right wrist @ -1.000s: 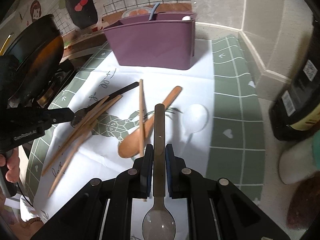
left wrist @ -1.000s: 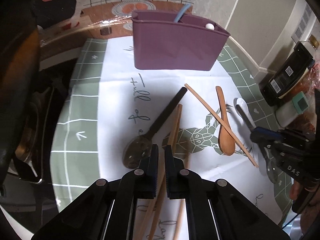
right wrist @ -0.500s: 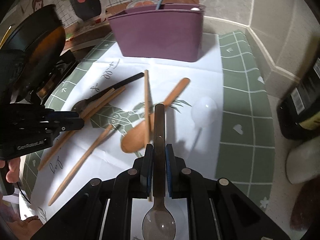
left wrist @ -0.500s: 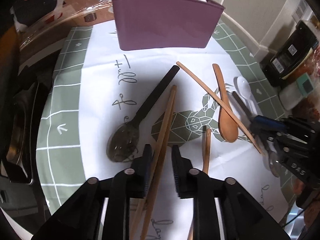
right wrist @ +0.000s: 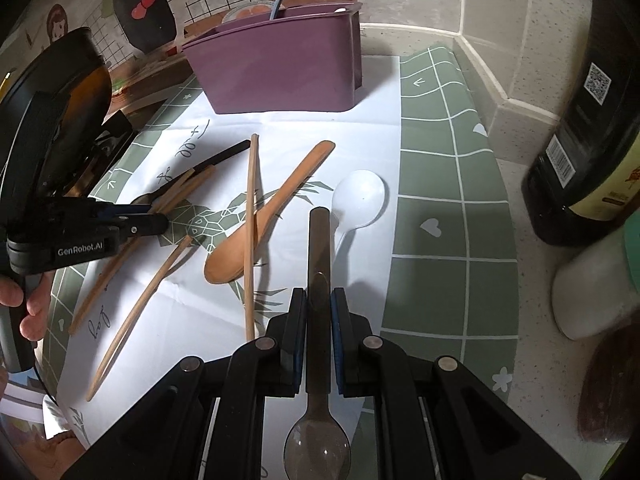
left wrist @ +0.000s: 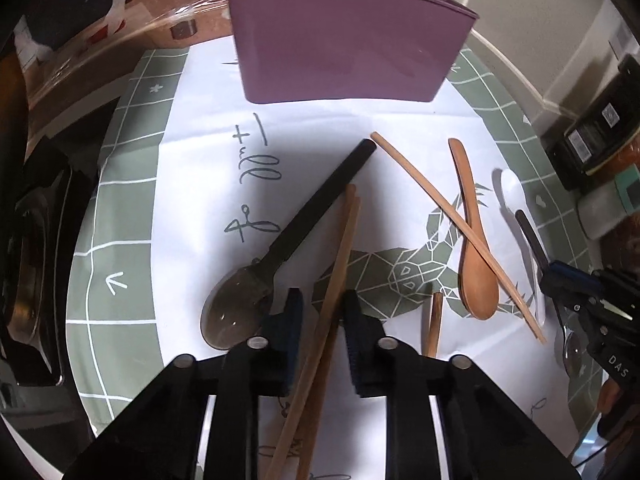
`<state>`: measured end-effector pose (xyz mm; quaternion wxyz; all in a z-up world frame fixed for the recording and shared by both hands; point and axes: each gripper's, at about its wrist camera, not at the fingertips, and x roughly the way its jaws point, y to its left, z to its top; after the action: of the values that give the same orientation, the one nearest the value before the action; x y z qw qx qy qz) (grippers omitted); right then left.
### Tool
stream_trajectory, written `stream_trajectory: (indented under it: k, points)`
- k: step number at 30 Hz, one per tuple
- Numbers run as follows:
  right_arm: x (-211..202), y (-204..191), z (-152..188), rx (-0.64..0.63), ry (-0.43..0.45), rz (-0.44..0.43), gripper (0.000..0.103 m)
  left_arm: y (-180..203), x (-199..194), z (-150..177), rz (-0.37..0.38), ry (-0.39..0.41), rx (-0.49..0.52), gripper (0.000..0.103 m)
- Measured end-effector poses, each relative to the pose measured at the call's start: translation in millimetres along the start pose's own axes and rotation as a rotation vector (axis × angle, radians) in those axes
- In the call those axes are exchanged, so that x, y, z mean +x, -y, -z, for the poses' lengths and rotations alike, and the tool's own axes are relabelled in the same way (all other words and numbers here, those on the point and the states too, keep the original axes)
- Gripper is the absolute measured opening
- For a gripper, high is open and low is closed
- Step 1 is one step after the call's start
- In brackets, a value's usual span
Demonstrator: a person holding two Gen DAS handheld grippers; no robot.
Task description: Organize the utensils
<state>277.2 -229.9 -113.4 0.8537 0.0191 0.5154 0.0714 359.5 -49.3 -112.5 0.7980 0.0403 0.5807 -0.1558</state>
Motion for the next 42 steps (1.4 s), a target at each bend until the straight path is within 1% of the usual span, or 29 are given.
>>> stream_trajectory:
  k: [1,2,7,8,10,12,14,17,20,23,24,28,33,34,35,36,39,41,42]
  points:
    - [0.1,-0.4,-0.3,-0.002,0.0,0.0,0.01,-2.4,-1.7,1.1,0.01,0.005,-0.012,0.012]
    - [0.1,-0.4,-0.5,-0.004,0.0,-0.002,0.01,-4.6,-4.2,2.7,0.02,0.012,-0.023,0.011]
    - [0.3,-7.5,-4.6,-0.021,0.003,-0.045,0.01,-15.5,-22.1,14.3,0.058,0.044,-0.052,0.009]
    - [0.4,-9.9,-5.8,-0.025,0.003,-0.059,0.01,-18.3,-29.6,18.3,0.072,0.062,-0.057,0.009]
    - [0.7,-15.3,-8.0,-0.033,0.005,-0.082,0.01,-21.7,-41.1,23.2,0.078,0.089,-0.061,0.008]
    - [2.9,-22.5,-12.0,-0.058,-0.001,-0.081,0.01,-25.8,-50.8,25.8,0.088,0.111,-0.073,0.008]
    - [7.0,-28.3,-15.4,-0.078,-0.024,-0.09,0.01,-29.4,-57.6,27.4,0.1,0.113,-0.082,0.008]
    - [13.3,-34.3,-21.4,-0.096,-0.044,-0.102,0.014,-32.6,-67.3,30.9,0.106,0.122,-0.094,0.008]
    - [18.1,-37.9,-27.6,-0.11,-0.047,-0.091,0.016,-38.2,-76.1,37.8,0.105,0.133,-0.11,0.008]
    - [25.0,-38.5,-34.2,-0.097,-0.058,-0.095,0.02,-44.4,-82.7,42.8,0.104,0.143,-0.123,0.008]
    - [27.6,-39.0,-37.0,-0.083,-0.061,-0.097,0.022,-46.1,-83.5,43.5,0.103,0.143,-0.125,0.008]
    - [32.4,-43.8,-42.6,-0.063,-0.066,-0.112,0.022,-46.3,-80.6,45.0,0.1,0.116,-0.106,0.008]
    - [39.2,-58.1,-42.8,-0.121,-0.076,-0.067,0.022,-42.5,-67.9,42.7,0.077,0.076,-0.101,0.01]
    - [39.4,-59.3,-42.8,-0.127,-0.077,-0.059,0.02,-41.9,-66.1,42.1,0.076,0.072,-0.102,0.01]
    - [39.4,-59.3,-42.3,-0.133,-0.079,-0.054,0.017,-40.4,-63.2,40.2,0.073,0.065,-0.103,0.011]
    - [38.7,-57.9,-41.5,-0.14,-0.077,-0.05,0.011,-39.2,-61.1,38.6,0.072,0.059,-0.103,0.012]
    - [31.8,-50.9,-36.5,-0.153,-0.052,-0.022,0.01,-33.2,-51.9,32.4,0.069,0.035,-0.086,0.019]
    - [26.8,-41.9,-34.6,-0.138,-0.045,-0.016,0.01,-26.5,-44.4,27.6,0.073,0.021,-0.062,0.028]
    - [24.5,-37.7,-34.0,-0.128,-0.043,-0.015,0.01,-24.3,-41.1,25.0,0.073,0.016,-0.052,0.03]
